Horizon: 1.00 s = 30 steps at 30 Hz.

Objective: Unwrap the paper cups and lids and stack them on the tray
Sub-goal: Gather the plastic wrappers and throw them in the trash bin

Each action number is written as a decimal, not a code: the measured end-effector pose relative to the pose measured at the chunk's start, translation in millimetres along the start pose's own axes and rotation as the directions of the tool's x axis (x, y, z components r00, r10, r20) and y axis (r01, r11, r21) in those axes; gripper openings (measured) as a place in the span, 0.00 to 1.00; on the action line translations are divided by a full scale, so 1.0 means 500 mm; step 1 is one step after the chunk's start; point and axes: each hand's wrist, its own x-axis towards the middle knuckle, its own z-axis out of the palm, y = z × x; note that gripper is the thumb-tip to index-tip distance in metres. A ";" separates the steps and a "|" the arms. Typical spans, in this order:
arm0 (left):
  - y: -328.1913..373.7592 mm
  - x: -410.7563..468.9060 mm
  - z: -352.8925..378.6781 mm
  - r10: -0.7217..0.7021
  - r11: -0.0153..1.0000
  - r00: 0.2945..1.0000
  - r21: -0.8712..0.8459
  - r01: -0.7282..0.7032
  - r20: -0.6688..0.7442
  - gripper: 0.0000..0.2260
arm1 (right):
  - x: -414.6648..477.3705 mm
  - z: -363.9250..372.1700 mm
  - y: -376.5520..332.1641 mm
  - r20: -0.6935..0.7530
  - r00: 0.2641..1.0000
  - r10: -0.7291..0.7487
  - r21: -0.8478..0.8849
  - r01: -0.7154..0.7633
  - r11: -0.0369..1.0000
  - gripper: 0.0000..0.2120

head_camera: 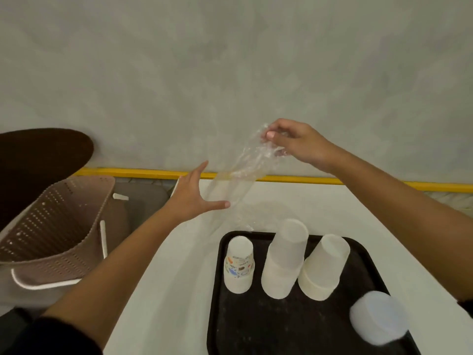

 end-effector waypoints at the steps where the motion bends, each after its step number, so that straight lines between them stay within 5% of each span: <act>1: 0.010 -0.013 -0.006 -0.018 0.997 0.999 -0.080 0.021 0.035 0.48 | -0.013 0.000 -0.020 -0.014 1.000 -0.013 0.043 0.013 0.999 0.04; 4: 0.038 -0.046 -0.028 0.000 0.986 0.995 -0.168 0.018 0.102 0.39 | -0.046 0.001 -0.071 -0.072 0.997 -0.021 0.210 0.036 0.977 0.06; 8: 0.073 -0.089 -0.061 0.114 0.952 0.988 -0.296 -0.079 0.104 0.06 | -0.083 -0.006 -0.116 -0.231 0.972 -0.046 0.275 0.111 0.955 0.09; 13: 0.110 -0.143 -0.070 0.014 0.710 0.992 -0.700 0.078 0.124 0.10 | -0.153 0.021 -0.112 -0.438 0.893 -0.101 0.197 0.205 0.959 0.17; 18: 0.139 -0.166 -0.045 -0.085 0.352 0.969 -0.902 0.248 0.233 0.11 | -0.252 0.109 -0.086 -0.362 0.920 -0.149 0.003 0.161 0.987 0.25; 25: 0.209 -0.208 0.021 0.148 0.032 0.916 -0.928 0.372 0.372 0.09 | -0.396 0.176 -0.078 -0.253 0.967 0.020 0.067 -0.003 0.998 0.18; 28: 0.252 -0.236 0.066 0.219 0.035 0.890 -0.915 0.402 0.400 0.12 | -0.454 0.175 -0.066 -0.273 0.954 0.123 0.108 -0.097 0.990 0.18; 30: 0.281 -0.259 0.095 0.224 0.094 0.866 -0.894 0.438 0.448 0.09 | -0.490 0.166 -0.053 -0.335 0.933 0.135 0.019 -0.137 0.990 0.26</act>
